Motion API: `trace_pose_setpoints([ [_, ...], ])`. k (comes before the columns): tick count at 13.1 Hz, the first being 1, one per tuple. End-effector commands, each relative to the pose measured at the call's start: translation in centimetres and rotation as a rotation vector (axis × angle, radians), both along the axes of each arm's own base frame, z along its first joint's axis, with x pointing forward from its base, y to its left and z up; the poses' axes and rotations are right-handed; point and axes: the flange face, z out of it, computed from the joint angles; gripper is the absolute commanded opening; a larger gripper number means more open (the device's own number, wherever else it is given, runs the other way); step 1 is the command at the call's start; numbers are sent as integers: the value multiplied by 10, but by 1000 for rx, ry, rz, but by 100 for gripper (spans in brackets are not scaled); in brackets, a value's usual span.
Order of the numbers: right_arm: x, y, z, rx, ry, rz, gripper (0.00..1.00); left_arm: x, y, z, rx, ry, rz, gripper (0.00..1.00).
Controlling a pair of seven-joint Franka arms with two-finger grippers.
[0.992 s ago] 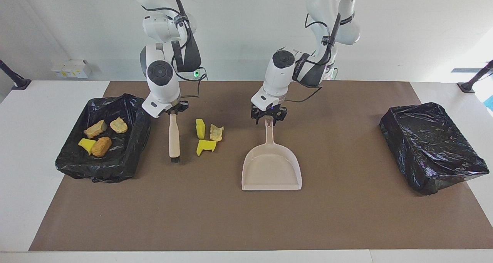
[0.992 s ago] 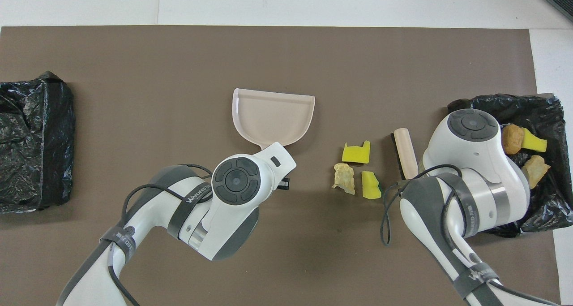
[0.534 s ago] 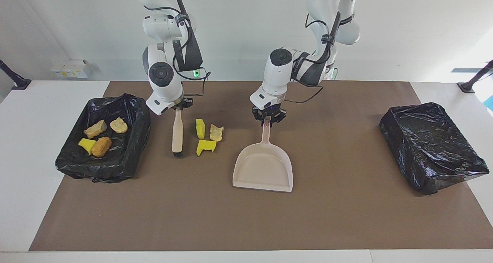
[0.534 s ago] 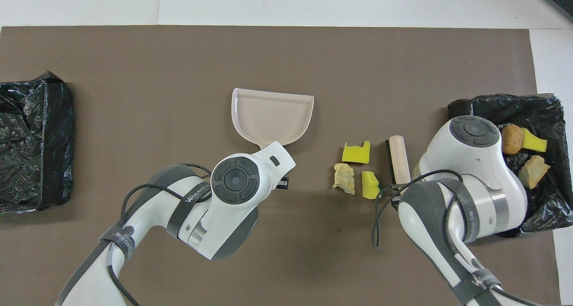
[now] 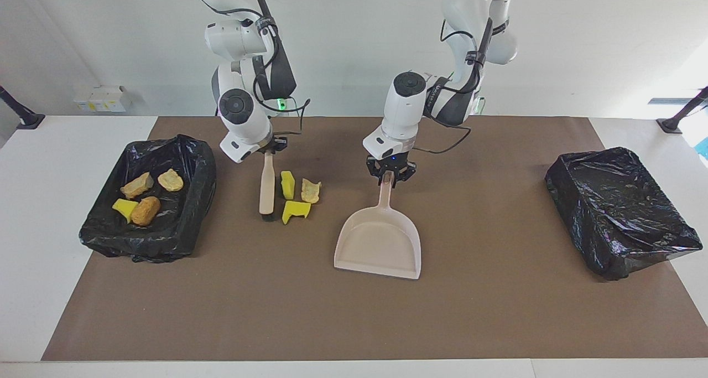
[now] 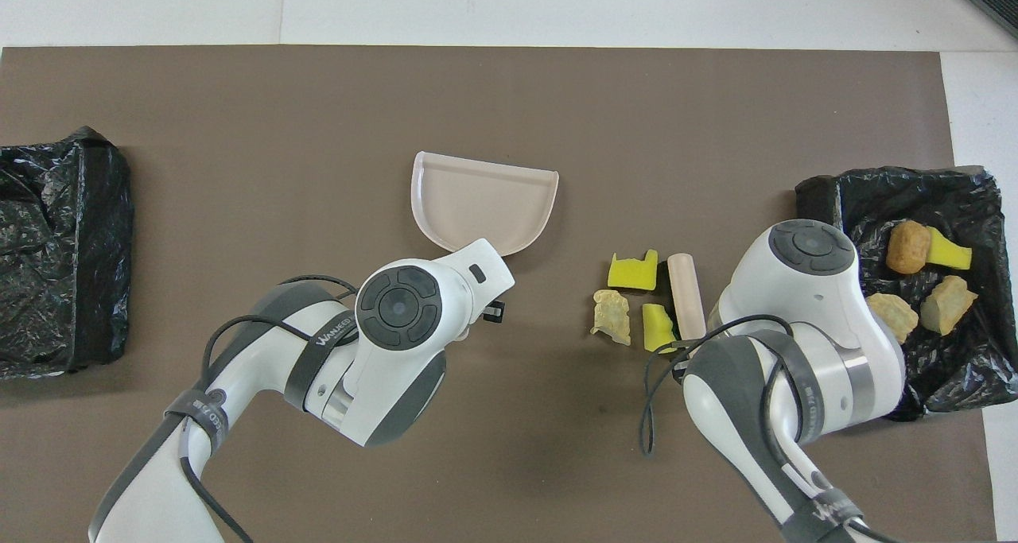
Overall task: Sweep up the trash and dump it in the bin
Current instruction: 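Move the dustpan toward the sponges with the left gripper while the right gripper waits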
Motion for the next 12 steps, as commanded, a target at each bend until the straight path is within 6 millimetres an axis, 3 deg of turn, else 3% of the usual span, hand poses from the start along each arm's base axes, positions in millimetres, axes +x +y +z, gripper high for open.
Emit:
trace_pose_setpoints([
  [1,-9,12,7,30,-19,-22,0,11,2,-6,-1,-20,-6,58],
  [3,-10,13,7,42,-15,-31,0,10,-1,-8,2,-16,-9,0],
  [5,-9,13,6,42,-13,-32,0,14,3,-3,12,-4,-5,0],
  [7,-9,13,7,43,-15,-34,0,28,27,7,58,29,-80,0],
  [10,-9,13,7,45,-14,-37,0,60,90,28,97,49,-339,0],
  [12,-16,33,10,48,-13,-37,0,71,132,29,118,88,-610,0],
])
